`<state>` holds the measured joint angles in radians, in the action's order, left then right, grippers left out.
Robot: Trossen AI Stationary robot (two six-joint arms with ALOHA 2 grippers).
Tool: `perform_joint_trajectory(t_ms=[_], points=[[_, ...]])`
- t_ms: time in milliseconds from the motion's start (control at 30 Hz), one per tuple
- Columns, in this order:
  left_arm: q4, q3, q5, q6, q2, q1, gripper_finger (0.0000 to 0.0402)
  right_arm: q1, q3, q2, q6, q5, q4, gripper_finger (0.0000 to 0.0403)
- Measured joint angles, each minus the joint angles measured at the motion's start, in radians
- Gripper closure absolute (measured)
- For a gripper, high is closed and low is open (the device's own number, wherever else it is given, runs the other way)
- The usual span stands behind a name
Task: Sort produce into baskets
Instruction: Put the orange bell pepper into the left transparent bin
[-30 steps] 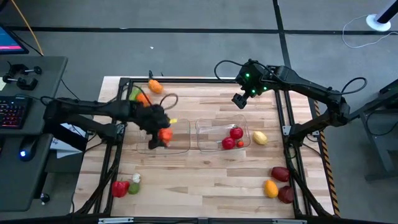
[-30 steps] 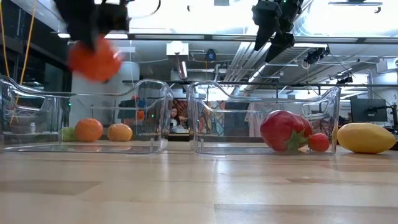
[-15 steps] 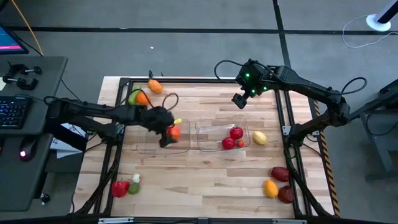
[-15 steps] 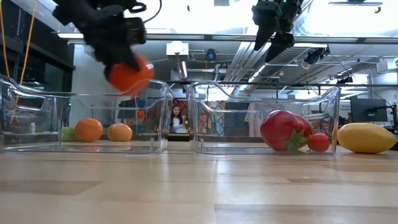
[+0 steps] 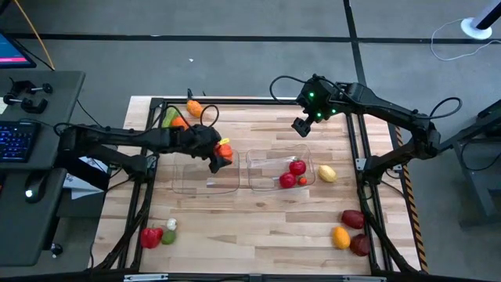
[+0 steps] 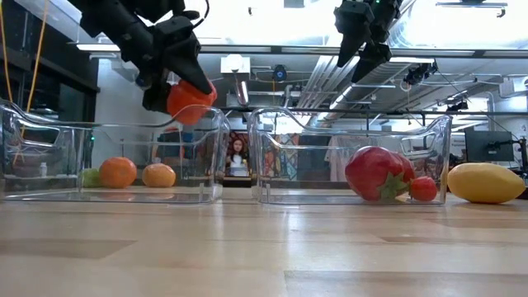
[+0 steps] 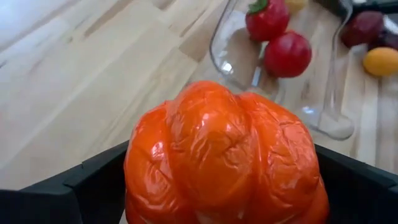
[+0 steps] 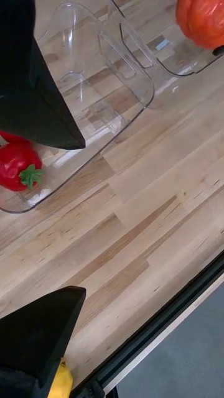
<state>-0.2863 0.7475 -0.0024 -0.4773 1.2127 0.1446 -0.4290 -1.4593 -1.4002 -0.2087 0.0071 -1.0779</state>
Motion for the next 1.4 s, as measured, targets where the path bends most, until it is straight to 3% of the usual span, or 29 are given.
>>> perform_joint_trajectory(t_ms=[133,200,267,333,367,467,600,700,833,933,1033,1167,1233,1400], points=[[0.022,-0.001,0.029,-0.124,-0.007,-0.012,0.0002,0.0,0.0,0.0,0.0,0.0,0.0,0.0033],[0.103,-0.006,0.095,-0.135,0.0,-0.027,0.0002,0.0,0.0,0.0,0.0,0.0,0.0,0.0033],[0.285,-0.043,0.25,-0.15,0.022,-0.044,0.0002,0.0,0.0,0.0,0.0,0.0,0.0,0.0033],[0.48,-0.087,0.433,-0.255,0.059,-0.05,0.0002,0.0,0.0,0.0,0.0,0.0,0.0,0.0033],[0.546,-0.101,0.477,-0.305,0.079,-0.053,0.0002,0.0,0.0,0.0,0.0,0.0,0.0,0.0033],[0.577,-0.124,0.507,-0.421,0.119,-0.058,0.0002,0.0,0.0,0.0,0.0,0.0,0.0,0.0033],[0.593,-0.132,0.543,-0.714,0.125,-0.089,0.0002,0.0,0.0,0.0,0.0,0.0,0.0,0.0033],[0.619,-0.131,0.471,-0.789,0.076,-0.119,0.0002,0.0,0.0,0.0,0.0,0.0,0.0,0.0033],[0.589,-0.13,0.194,-0.824,-0.013,-0.109,0.0002,0.0,0.0,0.0,0.0,0.0,0.0,0.0033],[0.534,-0.13,0.067,-0.891,-0.075,-0.09,0.0002,0.0,0.0,0.0,0.023,0.001,0.0,0.0033],[0.456,-0.13,0.035,-0.93,-0.119,-0.069,0.0002,-0.006,0.0,0.0,0.307,0.046,0.023,0.0033],[0.305,-0.13,0.132,-0.876,-0.172,-0.059,0.0002,-0.01,0.0,0.0,0.604,0.068,0.052,0.0033],[0.261,-0.13,0.148,-0.737,-0.195,-0.06,0.0002,-0.01,0.0,0.0,0.723,0.066,0.068,0.0033],[0.162,-0.13,0.242,-0.255,-0.278,-0.068,0.0002,-0.016,0.002,-0.009,1.233,0.062,0.173,0.0033]])
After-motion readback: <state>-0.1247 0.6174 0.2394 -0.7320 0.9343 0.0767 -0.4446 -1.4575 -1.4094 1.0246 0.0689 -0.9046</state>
